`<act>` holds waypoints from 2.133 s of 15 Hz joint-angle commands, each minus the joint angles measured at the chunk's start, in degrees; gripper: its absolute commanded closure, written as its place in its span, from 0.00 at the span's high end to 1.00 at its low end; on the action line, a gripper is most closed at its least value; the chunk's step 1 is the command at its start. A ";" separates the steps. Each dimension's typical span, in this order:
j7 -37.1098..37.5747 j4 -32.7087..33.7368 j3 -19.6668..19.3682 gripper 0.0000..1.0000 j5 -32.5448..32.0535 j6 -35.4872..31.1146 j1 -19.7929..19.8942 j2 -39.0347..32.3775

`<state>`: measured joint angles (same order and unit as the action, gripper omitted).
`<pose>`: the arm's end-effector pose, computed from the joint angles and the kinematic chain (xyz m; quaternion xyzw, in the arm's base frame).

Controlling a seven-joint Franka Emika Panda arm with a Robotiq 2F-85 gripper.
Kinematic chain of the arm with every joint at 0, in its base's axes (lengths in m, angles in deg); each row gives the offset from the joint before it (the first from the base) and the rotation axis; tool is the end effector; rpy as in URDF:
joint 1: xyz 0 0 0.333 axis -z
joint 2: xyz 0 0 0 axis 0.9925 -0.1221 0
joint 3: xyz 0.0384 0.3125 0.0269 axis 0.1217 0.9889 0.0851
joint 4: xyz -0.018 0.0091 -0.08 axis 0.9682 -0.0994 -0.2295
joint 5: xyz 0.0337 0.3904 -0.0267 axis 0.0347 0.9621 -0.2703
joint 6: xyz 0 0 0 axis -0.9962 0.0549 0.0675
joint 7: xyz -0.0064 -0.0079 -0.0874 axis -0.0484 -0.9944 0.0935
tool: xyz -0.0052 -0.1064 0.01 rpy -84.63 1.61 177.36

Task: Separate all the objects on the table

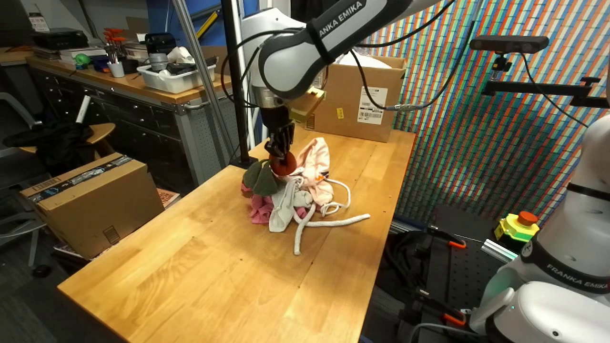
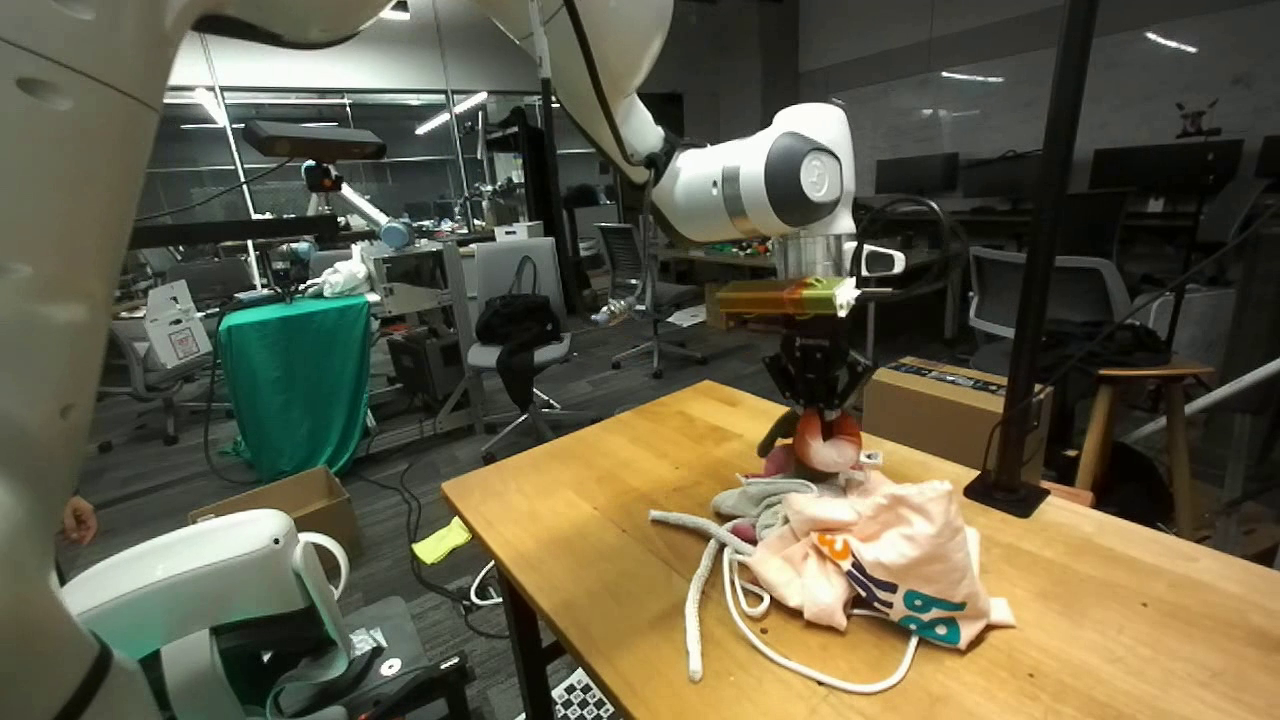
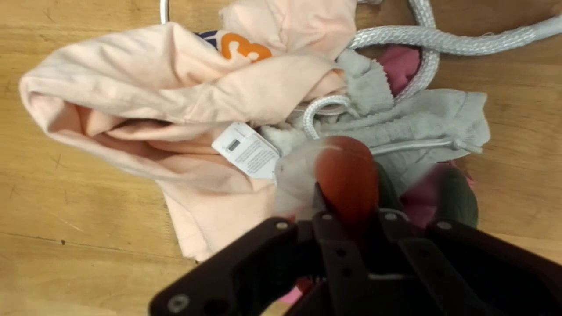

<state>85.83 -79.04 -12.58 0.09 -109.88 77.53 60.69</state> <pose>0.6458 0.0613 0.3235 0.9931 0.0869 -0.0334 0.0709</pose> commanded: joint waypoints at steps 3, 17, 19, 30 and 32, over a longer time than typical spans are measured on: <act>-2.62 5.84 2.67 0.08 -0.84 10.48 -2.17 4.26; -9.87 30.77 10.13 0.08 -2.16 29.43 -12.59 -6.06; -10.38 34.18 10.41 0.08 -2.00 29.85 -14.11 -8.91; -10.97 56.47 9.85 0.08 -1.38 34.36 -19.87 -25.62; -10.50 60.15 9.73 0.08 -1.29 33.16 -20.26 -28.25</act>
<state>75.92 -29.44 -2.61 -0.97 -78.47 58.40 38.40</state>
